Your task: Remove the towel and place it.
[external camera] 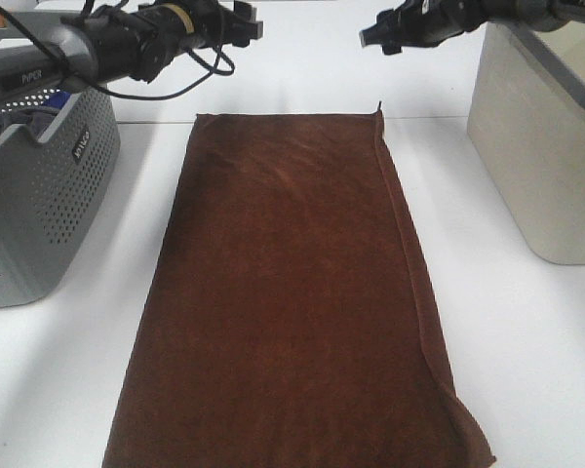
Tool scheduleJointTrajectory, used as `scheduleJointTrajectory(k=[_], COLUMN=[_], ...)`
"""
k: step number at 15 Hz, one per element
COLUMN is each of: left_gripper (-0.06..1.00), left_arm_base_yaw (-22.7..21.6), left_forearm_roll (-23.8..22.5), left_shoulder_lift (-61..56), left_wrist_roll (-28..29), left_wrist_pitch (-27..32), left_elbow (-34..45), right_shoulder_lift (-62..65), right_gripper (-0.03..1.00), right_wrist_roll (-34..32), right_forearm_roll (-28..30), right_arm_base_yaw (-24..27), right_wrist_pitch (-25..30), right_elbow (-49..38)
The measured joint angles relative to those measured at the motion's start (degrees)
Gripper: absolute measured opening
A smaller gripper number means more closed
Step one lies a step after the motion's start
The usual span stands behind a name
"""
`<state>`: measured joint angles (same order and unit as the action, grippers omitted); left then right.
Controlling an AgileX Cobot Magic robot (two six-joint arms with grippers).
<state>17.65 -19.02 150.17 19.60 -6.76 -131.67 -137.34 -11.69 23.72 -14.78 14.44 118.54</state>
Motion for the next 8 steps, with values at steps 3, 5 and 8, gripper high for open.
scheduleJointTrajectory(k=[3,5,8], left_gripper=[0.77,0.77,0.77], left_arm_base_yaw=[1.8,2.3,2.9], left_forearm_roll=[0.0,0.0,0.3], left_shoulder_lift=[-6.8,-11.8,-21.5], left_wrist_roll=[0.0,-0.1,-3.1], left_wrist_pitch=[10.6,22.6,44.9], left_elbow=[0.0,0.0,0.0], right_shoulder_lift=[6.5,10.9,18.9], right_gripper=[0.63,0.63,0.63], right_wrist_roll=[0.1,1.5,5.8], right_forearm_roll=[-2.3,-4.6,-10.7], right_arm_base_yaw=[-1.0,-2.1,-2.7], right_wrist_pitch=[6.8,15.2,31.9], right_elbow=[0.0,0.0,0.1])
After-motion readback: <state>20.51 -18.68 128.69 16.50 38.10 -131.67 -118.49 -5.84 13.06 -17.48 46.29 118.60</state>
